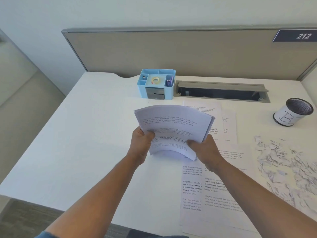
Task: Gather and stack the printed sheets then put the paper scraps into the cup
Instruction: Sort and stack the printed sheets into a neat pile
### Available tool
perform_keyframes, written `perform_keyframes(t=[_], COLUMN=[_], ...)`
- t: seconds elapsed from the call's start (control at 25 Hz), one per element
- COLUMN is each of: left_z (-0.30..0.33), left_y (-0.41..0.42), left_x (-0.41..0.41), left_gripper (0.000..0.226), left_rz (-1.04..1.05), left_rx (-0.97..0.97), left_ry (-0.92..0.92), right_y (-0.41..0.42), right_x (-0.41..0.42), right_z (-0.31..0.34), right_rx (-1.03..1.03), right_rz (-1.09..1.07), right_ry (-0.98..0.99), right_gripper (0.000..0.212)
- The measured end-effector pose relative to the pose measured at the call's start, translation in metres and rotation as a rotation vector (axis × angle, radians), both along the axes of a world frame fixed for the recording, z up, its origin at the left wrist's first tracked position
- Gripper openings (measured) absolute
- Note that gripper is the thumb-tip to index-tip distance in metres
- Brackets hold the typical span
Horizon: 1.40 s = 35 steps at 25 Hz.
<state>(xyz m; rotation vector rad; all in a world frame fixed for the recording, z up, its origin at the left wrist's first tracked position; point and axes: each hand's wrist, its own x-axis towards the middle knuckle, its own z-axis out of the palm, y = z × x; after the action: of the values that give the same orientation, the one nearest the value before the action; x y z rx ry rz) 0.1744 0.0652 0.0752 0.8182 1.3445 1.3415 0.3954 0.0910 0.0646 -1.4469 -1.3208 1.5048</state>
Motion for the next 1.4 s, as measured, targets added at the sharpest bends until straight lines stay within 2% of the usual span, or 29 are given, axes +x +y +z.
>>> perform_keyframes(t=[0.24,0.52,0.88,1.4], left_z=[-0.009,-0.012,-0.028,-0.01], left_y=[-0.007,-0.01,-0.012,-0.03], left_x=[0.002,0.0,-0.004,0.002], left_gripper=[0.038,0.036,0.026,0.021], left_rz=[-0.028,-0.06,-0.073,0.053], left_rx=[-0.041,-0.055,-0.122,-0.134], left_ry=[0.015,0.021,0.127,0.282], right_y=[-0.006,-0.006,-0.006,-0.016], right_x=[0.0,0.005,0.005,0.003], right_z=[-0.005,-0.013,-0.015,-0.005], right_rx=[-0.001,-0.036,-0.056,0.011], right_rz=[0.003,0.02,0.007,0.006], right_ry=[0.006,0.0,-0.016,-0.058], right_gripper=[0.036,0.02,0.02,0.013])
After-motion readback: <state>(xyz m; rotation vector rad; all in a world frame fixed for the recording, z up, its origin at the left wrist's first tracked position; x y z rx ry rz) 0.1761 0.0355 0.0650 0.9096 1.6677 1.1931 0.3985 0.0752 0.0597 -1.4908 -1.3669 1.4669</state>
